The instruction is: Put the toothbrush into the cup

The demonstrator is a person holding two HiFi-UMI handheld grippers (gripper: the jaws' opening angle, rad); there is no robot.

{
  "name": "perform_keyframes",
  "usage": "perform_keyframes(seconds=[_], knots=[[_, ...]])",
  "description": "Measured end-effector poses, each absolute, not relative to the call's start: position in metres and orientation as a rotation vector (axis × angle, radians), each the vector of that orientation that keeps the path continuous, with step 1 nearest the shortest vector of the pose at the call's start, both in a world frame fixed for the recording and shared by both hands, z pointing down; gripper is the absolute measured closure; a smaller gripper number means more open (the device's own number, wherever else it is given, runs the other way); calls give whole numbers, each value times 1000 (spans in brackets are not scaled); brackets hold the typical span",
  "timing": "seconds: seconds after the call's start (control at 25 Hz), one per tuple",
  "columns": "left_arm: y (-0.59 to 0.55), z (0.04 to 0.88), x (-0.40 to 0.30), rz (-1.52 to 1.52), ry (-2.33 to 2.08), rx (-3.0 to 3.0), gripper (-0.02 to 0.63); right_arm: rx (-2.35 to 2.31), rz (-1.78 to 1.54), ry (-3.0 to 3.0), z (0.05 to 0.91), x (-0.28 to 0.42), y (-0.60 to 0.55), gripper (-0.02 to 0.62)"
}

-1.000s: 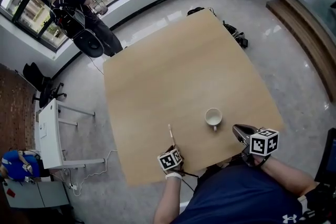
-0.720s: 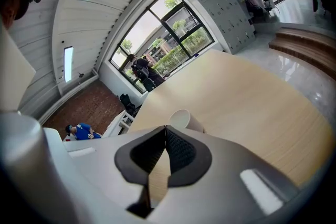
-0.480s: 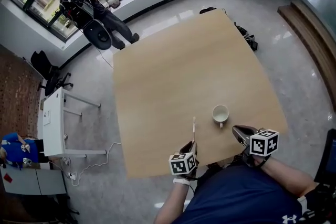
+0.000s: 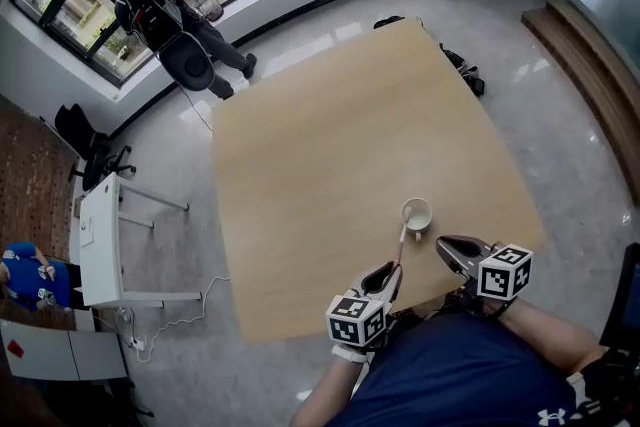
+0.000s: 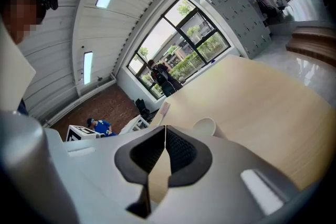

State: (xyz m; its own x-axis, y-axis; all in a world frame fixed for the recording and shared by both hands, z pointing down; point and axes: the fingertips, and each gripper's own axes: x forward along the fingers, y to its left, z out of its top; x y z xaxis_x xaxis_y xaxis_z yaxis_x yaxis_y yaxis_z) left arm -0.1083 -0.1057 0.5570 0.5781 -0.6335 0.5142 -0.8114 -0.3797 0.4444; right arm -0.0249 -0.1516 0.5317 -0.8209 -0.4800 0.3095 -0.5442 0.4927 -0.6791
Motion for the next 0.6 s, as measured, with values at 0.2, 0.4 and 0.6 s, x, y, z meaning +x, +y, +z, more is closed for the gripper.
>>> perform_keyframes(seconds=[0.2,0.4,0.6], knots=[[-104,534,-83,257,-1022,2251,543,888,1196,-2777,507,-26,-149,509],[-106,515,-66,224,-947,2331,543,817,1096,-2872,484,-33,-144,492],[-100,506,-58,229,-919,2392,543,767,1117,-2889,484,-40,-138,492]])
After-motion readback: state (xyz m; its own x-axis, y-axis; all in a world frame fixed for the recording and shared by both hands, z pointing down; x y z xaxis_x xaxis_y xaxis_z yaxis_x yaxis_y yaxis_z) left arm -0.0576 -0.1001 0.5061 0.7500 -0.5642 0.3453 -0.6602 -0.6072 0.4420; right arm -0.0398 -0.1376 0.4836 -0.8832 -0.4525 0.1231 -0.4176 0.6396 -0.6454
